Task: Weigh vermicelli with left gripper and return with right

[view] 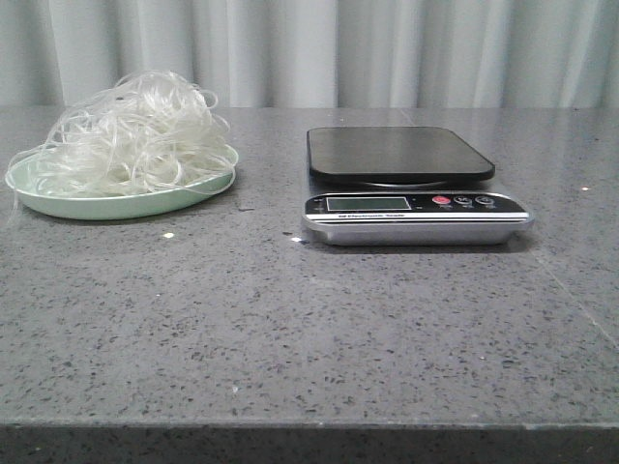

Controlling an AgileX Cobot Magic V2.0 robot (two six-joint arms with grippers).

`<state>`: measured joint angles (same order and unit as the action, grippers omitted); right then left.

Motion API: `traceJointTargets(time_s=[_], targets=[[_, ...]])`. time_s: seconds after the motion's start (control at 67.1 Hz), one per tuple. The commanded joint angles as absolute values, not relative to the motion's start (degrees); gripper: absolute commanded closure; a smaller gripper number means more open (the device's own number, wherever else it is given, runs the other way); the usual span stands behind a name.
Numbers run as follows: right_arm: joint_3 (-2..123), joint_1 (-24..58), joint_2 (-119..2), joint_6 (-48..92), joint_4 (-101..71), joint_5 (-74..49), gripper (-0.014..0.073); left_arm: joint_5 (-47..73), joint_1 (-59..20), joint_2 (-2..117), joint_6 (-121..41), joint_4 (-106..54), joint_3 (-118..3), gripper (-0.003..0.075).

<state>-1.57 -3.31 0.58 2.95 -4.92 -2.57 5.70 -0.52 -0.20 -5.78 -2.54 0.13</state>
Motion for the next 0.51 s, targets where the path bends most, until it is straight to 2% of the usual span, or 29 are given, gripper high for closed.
traceJointTargets(time_s=[0.0, 0.492], targets=[[-1.18, -3.78, 1.53, 2.78, -4.78, 1.2, 0.0442, 1.13, -0.34, -0.86, -5.85, -3.15, 0.6, 0.0584], [-1.18, -3.78, 1.53, 2.78, -4.78, 0.38, 0.0442, 1.13, -0.34, -0.86, -5.85, -3.15, 0.6, 0.0584]])
